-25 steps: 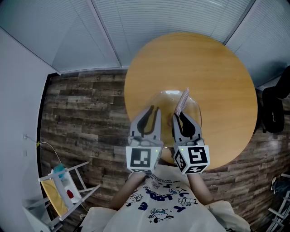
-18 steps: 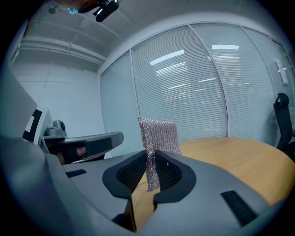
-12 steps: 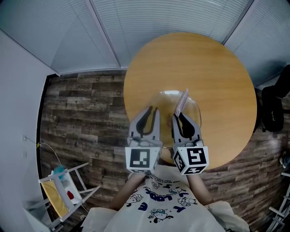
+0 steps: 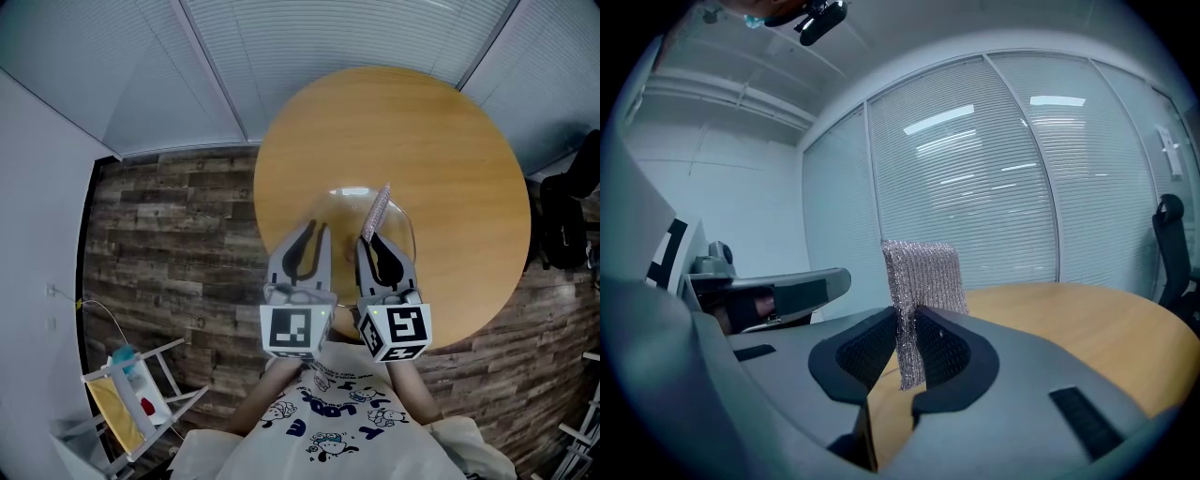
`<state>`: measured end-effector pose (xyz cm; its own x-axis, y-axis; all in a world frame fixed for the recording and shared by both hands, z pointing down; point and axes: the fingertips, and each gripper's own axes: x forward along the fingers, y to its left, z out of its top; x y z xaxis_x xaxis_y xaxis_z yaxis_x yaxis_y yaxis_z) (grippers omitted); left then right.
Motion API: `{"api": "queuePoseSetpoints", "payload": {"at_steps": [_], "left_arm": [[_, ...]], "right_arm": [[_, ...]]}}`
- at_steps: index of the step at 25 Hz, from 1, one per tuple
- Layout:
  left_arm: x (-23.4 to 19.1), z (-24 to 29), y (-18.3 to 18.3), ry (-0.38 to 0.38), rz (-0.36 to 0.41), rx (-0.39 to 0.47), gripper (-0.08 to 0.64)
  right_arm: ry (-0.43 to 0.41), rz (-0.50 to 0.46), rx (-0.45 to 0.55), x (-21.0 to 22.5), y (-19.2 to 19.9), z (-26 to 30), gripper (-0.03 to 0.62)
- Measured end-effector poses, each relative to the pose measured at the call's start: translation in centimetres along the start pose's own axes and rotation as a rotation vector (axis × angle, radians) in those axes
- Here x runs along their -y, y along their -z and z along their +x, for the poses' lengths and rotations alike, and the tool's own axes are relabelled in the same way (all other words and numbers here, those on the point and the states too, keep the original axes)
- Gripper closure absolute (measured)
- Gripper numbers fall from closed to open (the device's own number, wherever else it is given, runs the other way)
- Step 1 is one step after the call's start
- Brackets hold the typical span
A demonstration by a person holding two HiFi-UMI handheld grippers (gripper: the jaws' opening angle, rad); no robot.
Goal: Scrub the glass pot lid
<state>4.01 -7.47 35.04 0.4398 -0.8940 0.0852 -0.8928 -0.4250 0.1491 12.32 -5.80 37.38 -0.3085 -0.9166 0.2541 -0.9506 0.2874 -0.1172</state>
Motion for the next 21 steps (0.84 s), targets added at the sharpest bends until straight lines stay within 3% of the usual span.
{"api": "queuePoseSetpoints", "payload": {"at_steps": [21], "left_arm": [[0.00,0.40,-0.67,0.005,-0.001,0.014,0.500]], "right_arm": [[0.003,-0.010,0.009,-0.24,-0.17,0.31,0.518]]}}
